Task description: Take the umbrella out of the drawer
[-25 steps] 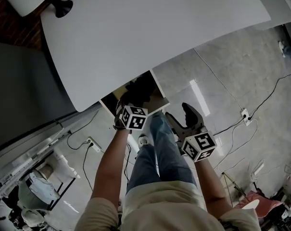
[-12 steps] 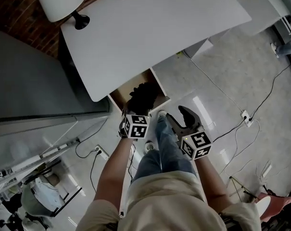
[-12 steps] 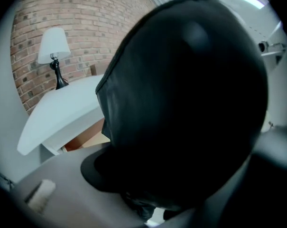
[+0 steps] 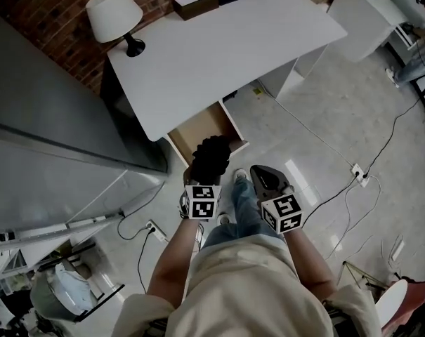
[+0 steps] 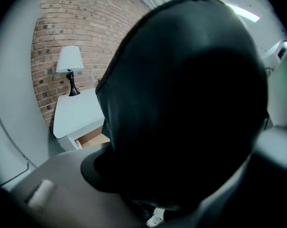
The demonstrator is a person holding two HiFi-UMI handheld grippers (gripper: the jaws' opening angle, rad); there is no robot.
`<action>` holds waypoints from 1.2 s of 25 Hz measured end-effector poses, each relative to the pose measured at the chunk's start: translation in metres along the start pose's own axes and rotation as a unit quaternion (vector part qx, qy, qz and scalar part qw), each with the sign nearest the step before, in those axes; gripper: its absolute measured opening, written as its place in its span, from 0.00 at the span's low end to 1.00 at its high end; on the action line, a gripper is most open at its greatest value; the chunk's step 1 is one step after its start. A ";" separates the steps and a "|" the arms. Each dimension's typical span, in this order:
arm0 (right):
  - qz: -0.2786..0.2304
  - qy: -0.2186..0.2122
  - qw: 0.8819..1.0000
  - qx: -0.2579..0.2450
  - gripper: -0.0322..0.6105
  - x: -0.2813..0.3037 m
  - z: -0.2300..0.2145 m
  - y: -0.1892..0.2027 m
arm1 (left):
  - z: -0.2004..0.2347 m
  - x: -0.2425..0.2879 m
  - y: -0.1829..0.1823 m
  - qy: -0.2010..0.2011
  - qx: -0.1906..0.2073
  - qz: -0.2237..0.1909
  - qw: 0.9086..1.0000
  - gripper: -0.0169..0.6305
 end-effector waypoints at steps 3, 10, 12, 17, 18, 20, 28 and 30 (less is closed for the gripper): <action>-0.010 0.005 1.000 -0.011 0.05 -0.016 0.016 -0.002 | -0.006 -0.031 0.005 0.006 -0.007 -0.019 1.000 0.41; -0.039 0.021 0.998 -0.039 0.05 -0.045 0.047 -0.007 | -0.015 -0.094 0.014 0.007 0.001 -0.066 0.998 0.41; -0.046 0.022 0.998 -0.041 0.05 -0.051 0.054 -0.009 | -0.016 -0.111 0.016 0.009 0.000 -0.079 0.997 0.41; -0.065 0.029 0.996 -0.045 0.05 -0.064 0.066 -0.015 | -0.015 -0.143 0.020 0.007 -0.002 -0.105 0.994 0.41; -0.069 0.029 0.996 -0.048 0.05 -0.065 0.068 -0.017 | -0.013 -0.149 0.022 0.006 -0.006 -0.109 0.994 0.41; -0.075 0.028 0.995 -0.053 0.05 -0.068 0.073 -0.019 | -0.011 -0.158 0.024 0.002 -0.014 -0.117 0.993 0.41; -0.083 0.024 0.994 -0.062 0.05 -0.071 0.083 -0.022 | -0.003 -0.179 0.025 0.000 -0.029 -0.139 0.990 0.41; -0.084 0.025 0.994 -0.064 0.05 -0.071 0.086 -0.021 | -0.002 -0.179 0.027 0.001 -0.030 -0.142 0.989 0.41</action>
Point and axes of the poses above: the fingertips, and each gripper's own axes: x forward along the fingers, z to its left, y out of its underside, the point moved 4 cm from there along -x, backward along the fingers, and after that the axes turned 12 degrees about z, right-handed, at the moved point
